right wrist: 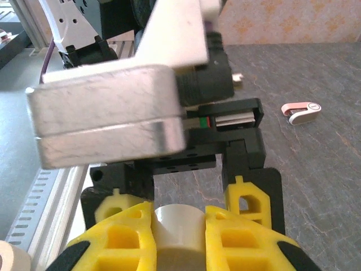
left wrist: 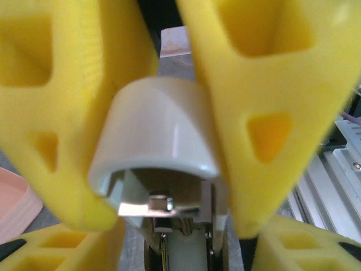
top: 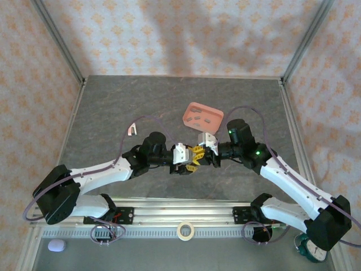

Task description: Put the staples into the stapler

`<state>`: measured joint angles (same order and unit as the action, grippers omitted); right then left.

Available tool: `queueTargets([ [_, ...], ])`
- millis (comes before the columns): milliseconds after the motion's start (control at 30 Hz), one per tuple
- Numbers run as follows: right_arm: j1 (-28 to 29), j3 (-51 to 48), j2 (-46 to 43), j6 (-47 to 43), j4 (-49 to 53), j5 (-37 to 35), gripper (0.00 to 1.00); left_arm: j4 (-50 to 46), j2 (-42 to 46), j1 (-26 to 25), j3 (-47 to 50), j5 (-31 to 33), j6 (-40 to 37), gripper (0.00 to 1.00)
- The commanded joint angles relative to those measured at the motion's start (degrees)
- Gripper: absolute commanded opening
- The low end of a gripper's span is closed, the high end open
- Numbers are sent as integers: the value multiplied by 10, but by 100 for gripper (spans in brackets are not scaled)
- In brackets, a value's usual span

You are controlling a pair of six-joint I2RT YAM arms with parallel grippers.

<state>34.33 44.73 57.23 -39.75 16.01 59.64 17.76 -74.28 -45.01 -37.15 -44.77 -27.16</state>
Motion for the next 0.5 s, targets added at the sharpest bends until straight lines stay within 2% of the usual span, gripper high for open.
queueTargets([
  [0,-1,18,-6,-11,-11,17,18,8,-2,-5,-13,-9,1,45],
  [67,-1,17,-7,-13,-8,17,18,15,1,-5,-11,-6,8,35],
  [167,-1,17,-10,-14,-2,8,21,4,13,-5,-8,1,11,27],
  [267,-1,0,-28,35,-31,-35,37,-21,37,-5,-2,30,31,23],
  [400,-1,-67,-76,157,-148,-143,58,-54,77,-4,19,142,111,18],
  [467,-1,-108,-98,232,-206,-245,61,-93,98,-5,23,224,172,17],
])
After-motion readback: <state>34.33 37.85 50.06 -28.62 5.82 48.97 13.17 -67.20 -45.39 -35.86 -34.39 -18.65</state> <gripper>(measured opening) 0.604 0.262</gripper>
